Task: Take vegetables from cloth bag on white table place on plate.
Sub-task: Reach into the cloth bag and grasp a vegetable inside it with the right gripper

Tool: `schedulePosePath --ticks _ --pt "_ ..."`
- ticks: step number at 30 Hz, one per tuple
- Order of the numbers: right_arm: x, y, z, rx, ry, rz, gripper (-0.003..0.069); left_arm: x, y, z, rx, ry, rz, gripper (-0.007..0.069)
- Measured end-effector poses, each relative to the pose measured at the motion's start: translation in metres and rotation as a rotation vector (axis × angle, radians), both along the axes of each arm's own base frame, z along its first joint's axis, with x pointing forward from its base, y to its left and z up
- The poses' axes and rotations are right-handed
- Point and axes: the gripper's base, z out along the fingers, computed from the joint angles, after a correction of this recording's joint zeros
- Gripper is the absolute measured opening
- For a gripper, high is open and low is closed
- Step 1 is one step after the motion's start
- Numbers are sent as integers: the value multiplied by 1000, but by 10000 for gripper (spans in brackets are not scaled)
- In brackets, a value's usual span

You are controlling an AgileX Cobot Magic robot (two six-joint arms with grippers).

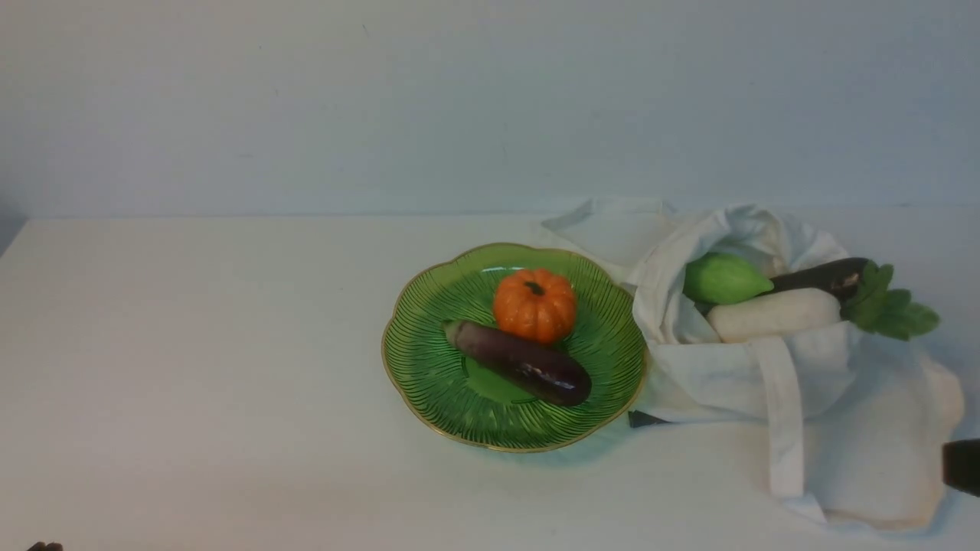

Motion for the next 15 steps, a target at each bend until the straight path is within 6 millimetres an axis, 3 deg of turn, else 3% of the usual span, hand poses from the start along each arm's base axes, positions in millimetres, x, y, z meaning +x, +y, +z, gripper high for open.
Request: schedulePosePath --ticks 6,9,15 --pt "54 3 -15 9 48 15 57 0 0 0 0 0 0 -5" --pt "93 7 -14 -7 43 29 154 0 0 0 0 0 0 -5" --pt "152 6 -12 -82 34 47 340 0 0 0 0 0 0 -5"
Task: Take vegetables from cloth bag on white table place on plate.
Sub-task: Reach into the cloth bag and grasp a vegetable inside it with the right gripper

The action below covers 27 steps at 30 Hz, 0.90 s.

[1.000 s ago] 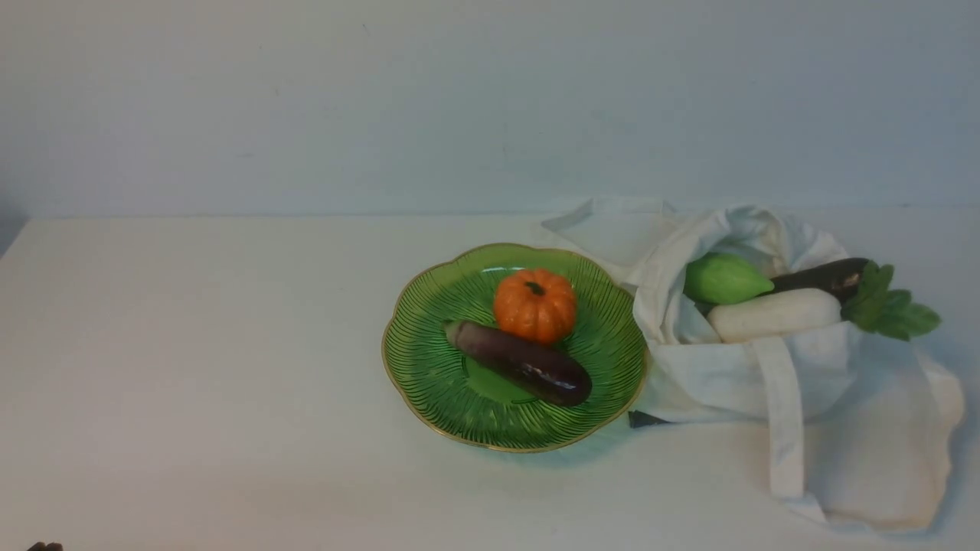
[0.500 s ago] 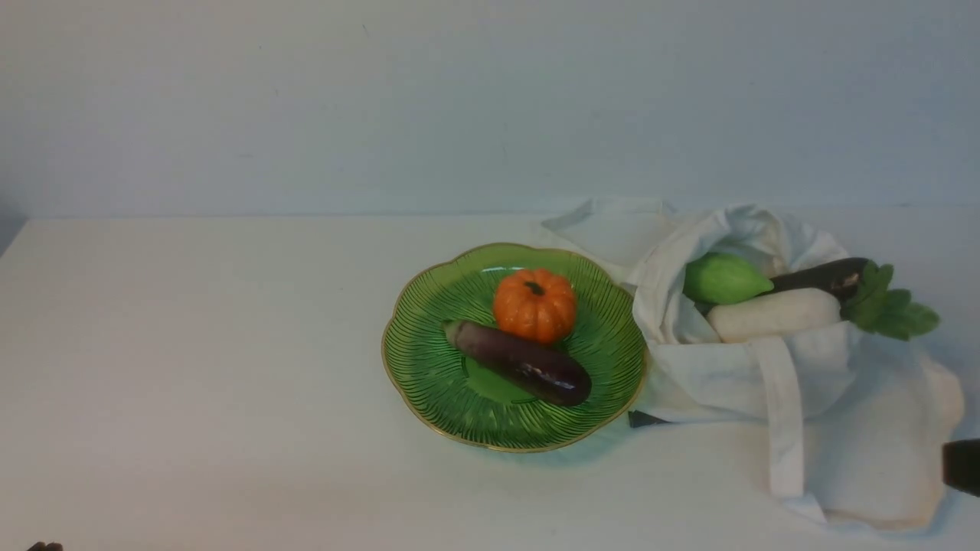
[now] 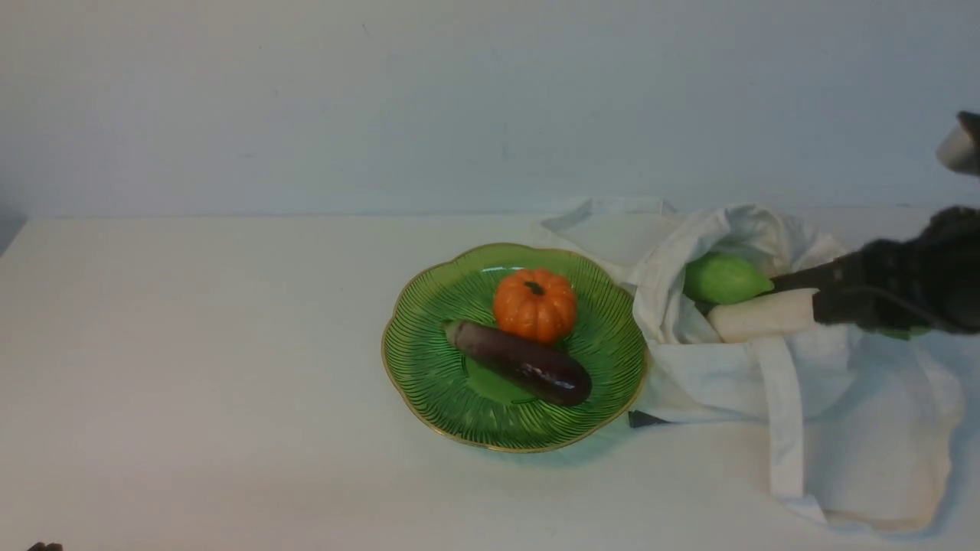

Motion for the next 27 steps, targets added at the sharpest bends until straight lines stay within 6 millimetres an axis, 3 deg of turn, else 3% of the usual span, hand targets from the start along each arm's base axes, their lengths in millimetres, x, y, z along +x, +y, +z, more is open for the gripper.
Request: schedulePosePath --ticks 4,10,18,27 --pt "42 -7 0 -139 -14 45 451 0 0 0 0 0 0 -5" --pt "76 -10 -17 -217 49 86 491 0 0 0 0 0 0 -5" --pt "94 -8 -58 -259 139 187 493 0 0 0 0 0 0 -5" --pt "103 -7 -74 -270 151 205 531 0 0 0 0 0 0 -5"
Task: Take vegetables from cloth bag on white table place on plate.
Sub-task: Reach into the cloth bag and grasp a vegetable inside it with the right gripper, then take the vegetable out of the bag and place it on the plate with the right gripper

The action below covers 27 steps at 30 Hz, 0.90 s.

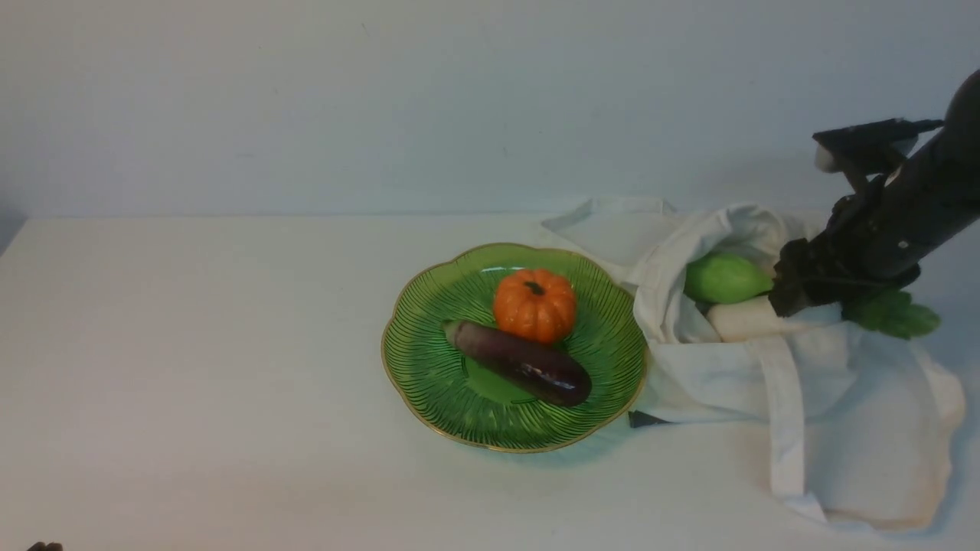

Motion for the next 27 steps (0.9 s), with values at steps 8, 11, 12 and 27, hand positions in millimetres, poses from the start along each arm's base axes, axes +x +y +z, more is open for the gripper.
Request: schedulePosePath --ticks 8,11,12,27 --pt "5 0 -22 -2 60 -3 613 0 0 0 0 0 0 -5" --pt "5 0 -27 -2 75 -4 626 0 0 0 0 0 0 -5" --pt "5 0 -27 -4 75 -3 627 0 0 0 0 0 0 -5" --pt "6 -2 -19 -40 99 27 486 0 0 0 0 0 1 -5"
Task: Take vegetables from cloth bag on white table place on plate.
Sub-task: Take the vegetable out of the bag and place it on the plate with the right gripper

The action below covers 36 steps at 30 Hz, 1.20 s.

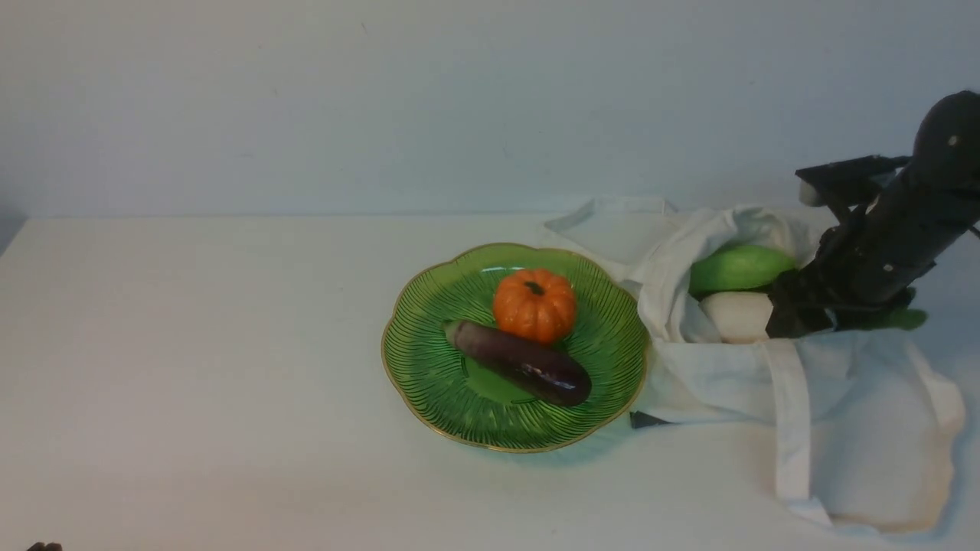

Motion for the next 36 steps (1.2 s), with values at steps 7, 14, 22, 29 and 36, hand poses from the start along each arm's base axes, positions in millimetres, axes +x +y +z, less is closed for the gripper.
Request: schedulePosePath --ticks 7,14,22,29,36 --pt "4 0 32 -8 65 34 486 0 0 0 0 0 0 -5" --pt "7 -1 65 -14 4 -13 486 0 0 0 0 0 0 -5" --pt "-32 -1 146 47 -178 -107 486 0 0 0 0 0 0 -5" --pt "-60 47 183 315 -223 -19 486 0 0 0 0 0 0 -5" --pt "-59 142 133 274 -72 102 486 0 0 0 0 0 0 -5"
